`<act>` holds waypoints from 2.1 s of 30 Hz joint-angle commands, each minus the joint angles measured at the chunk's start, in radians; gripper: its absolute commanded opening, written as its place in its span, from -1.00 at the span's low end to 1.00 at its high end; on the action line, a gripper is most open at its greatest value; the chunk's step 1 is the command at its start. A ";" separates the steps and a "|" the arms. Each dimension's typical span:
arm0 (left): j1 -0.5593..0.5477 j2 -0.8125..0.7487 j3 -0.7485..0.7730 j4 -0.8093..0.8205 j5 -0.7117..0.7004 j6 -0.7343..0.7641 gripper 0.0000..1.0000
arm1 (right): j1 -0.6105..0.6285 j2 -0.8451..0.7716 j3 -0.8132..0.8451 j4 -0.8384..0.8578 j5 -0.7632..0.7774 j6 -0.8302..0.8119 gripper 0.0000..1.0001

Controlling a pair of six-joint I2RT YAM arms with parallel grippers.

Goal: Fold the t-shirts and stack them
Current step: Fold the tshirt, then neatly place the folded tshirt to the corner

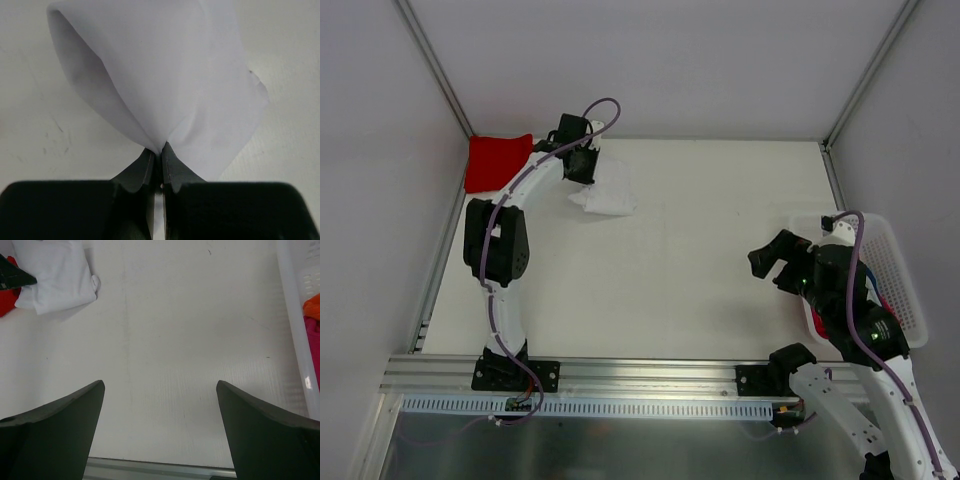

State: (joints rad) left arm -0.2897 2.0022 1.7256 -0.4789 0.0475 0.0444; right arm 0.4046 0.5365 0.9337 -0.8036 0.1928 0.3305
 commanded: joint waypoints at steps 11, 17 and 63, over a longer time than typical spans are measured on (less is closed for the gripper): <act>0.126 0.115 0.166 -0.050 -0.037 0.146 -1.00 | 0.005 -0.001 -0.078 0.168 -0.044 -0.065 0.99; 0.191 0.106 0.261 -0.111 -0.009 0.190 -1.00 | 0.005 0.000 -0.162 0.247 -0.078 -0.062 0.99; 0.681 0.451 0.698 -0.098 0.008 0.081 -1.00 | 0.005 0.048 -0.481 0.400 -0.090 -0.042 0.99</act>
State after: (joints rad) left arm 0.3698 2.4641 2.3573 -0.6090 0.0059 0.1703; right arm 0.4046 0.5640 0.4576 -0.4587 0.1181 0.2852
